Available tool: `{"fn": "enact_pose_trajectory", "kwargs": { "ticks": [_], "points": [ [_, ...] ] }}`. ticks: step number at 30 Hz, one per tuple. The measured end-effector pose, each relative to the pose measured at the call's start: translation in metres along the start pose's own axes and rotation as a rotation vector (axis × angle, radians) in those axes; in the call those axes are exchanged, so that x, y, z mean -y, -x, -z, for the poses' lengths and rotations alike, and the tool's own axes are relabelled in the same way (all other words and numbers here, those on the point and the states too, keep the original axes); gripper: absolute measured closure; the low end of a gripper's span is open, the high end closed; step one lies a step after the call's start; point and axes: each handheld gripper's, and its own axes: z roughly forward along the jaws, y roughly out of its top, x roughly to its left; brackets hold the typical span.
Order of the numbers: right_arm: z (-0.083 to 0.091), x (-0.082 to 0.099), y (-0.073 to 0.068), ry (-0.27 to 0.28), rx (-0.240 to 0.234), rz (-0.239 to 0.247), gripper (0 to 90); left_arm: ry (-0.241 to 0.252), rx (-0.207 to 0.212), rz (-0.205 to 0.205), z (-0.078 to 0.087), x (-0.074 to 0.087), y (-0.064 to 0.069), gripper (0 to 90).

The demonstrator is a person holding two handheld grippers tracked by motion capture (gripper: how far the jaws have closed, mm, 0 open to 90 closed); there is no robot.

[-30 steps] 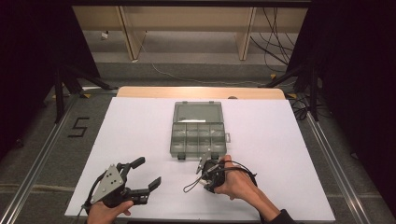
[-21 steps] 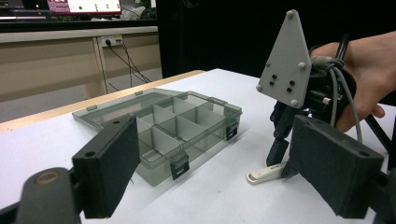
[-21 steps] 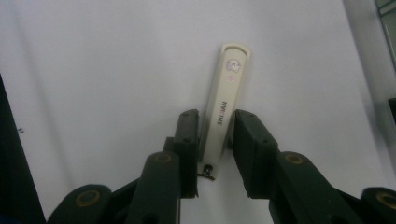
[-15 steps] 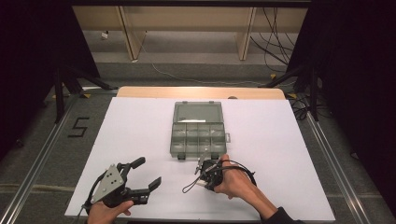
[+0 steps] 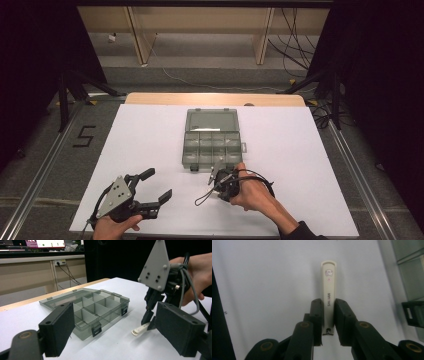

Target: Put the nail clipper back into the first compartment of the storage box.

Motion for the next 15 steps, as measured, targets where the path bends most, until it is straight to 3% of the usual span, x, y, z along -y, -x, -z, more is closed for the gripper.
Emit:
{"fn": "enact_pose_trajectory", "kwargs": {
  "ticks": [4, 10, 15],
  "points": [
    [0.009, 0.000, 0.004, 0.042, 0.012, 0.002, 77.1, 0.002, 0.000, -0.002, 0.000, 0.000, 0.000, 15.9],
    [0.023, 0.001, 0.011, 0.155, 0.079, -0.016, 77.1, 0.001, -0.001, -0.002, 0.000, 0.000, 0.000, 15.9],
    [0.025, 0.001, 0.015, 0.200, 0.105, -0.022, 77.1, 0.001, -0.001, -0.004, 0.000, 0.000, 0.000, 15.9]
  ]
}}
